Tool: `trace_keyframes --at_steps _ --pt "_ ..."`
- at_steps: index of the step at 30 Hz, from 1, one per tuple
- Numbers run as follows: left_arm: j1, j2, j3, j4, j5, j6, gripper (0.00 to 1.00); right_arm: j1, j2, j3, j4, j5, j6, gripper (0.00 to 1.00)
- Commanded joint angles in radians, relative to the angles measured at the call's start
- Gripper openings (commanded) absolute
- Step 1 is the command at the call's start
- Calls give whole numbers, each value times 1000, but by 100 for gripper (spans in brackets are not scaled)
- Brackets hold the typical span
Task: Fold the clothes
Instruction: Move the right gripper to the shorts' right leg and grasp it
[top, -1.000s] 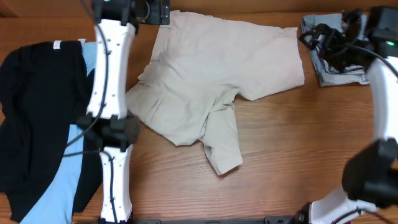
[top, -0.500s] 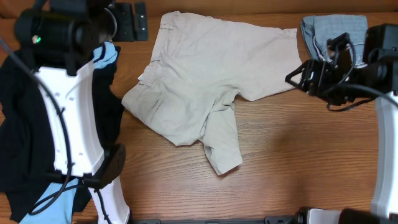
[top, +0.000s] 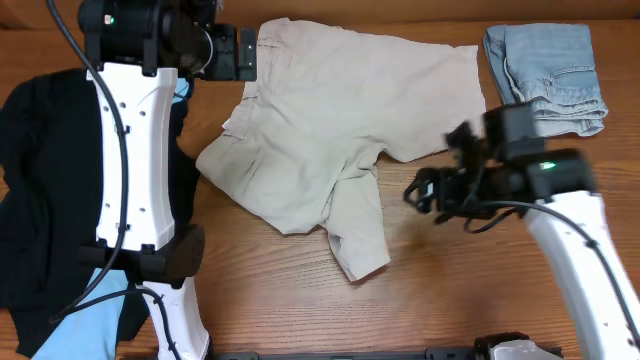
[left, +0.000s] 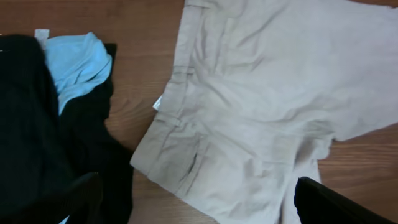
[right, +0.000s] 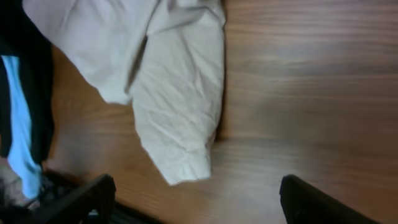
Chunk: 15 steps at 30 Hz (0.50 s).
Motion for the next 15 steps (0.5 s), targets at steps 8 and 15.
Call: trace_keyframes --at_steps 8,15 --pt "2 13 -152 47 -53 9 100 107 -8 -326 346 -89 39 65" --pt "1 13 -203 82 -50 -3 100 182 74 -381 432 -130 58 54"
